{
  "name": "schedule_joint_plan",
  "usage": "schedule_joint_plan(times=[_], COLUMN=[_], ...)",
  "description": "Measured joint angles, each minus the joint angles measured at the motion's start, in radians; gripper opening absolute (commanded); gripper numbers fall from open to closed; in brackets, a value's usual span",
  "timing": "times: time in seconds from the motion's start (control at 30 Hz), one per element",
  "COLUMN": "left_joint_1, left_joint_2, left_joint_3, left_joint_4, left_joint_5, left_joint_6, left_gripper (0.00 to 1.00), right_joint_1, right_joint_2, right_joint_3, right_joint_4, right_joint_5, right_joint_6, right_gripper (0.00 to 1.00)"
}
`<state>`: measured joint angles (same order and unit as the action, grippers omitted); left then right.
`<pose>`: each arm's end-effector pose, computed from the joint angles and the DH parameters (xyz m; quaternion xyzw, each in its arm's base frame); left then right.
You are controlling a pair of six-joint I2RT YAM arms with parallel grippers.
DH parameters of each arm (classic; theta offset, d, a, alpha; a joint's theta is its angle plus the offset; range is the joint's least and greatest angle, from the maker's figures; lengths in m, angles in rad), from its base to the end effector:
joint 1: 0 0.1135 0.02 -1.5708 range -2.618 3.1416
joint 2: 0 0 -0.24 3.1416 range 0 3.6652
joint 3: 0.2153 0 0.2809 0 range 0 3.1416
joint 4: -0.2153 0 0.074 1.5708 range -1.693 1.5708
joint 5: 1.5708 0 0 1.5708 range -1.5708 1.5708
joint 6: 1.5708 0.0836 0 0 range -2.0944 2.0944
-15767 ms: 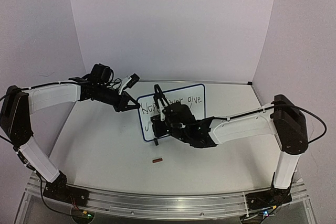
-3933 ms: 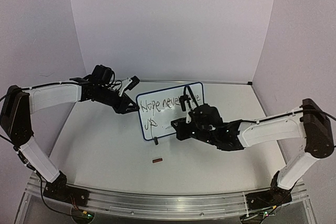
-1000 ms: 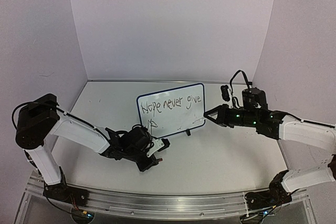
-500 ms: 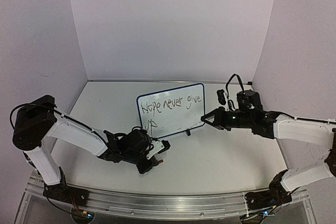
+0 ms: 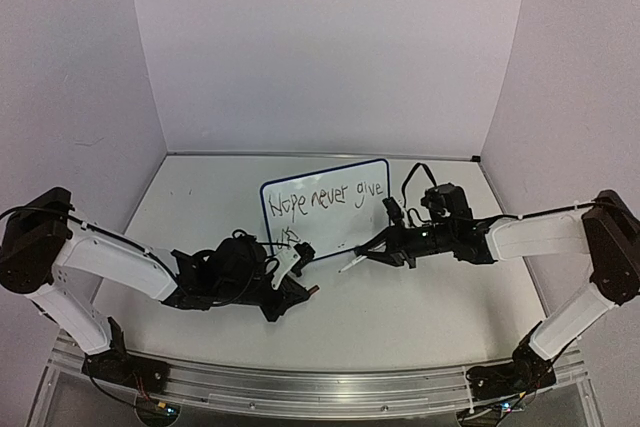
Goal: Write a sentence on the whiteboard
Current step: Insert the whiteboard marker without the cap into the pen cap.
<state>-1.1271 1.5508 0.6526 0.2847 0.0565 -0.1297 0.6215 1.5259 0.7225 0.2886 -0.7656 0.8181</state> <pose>0.1511 -0.3288 0.0855 0.4358 0.7730 -0.2909 0.3577 0.2588 0.2566 0.1313 -0.1086 0.8159 0.5507 0.1387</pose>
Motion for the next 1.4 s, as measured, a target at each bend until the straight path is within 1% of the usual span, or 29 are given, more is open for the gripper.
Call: schedule_joint_plan(times=[0.23, 0.5, 0.77, 1.4], left_joint_1=[0.000, 0.000, 0.000, 0.000], left_joint_2=[-0.006, -0.019, -0.019, -0.018], left_joint_3=[-0.015, -0.027, -0.027, -0.026], left_joint_4=[0.064, 0.110, 0.122, 0.136], left_joint_5=[0.032, 0.047, 0.055, 0.072], left_joint_6=[-0.039, -0.066, -0.081, -0.081], left_gripper=[0.00, 0.00, 0.00, 0.00], right_joint_1=[0.004, 0.012, 0.022, 0.036], right_joint_2=[0.046, 0.071, 0.086, 0.110], right_joint_3=[0.012, 0.013, 0.015, 0.037], right_joint_4=[0.080, 0.118, 0.122, 0.134], right_joint_5=[-0.093, -0.143, -0.170, -0.176], right_joint_6=[0.063, 0.092, 0.101, 0.100], right_gripper=[0.00, 0.00, 0.00, 0.00])
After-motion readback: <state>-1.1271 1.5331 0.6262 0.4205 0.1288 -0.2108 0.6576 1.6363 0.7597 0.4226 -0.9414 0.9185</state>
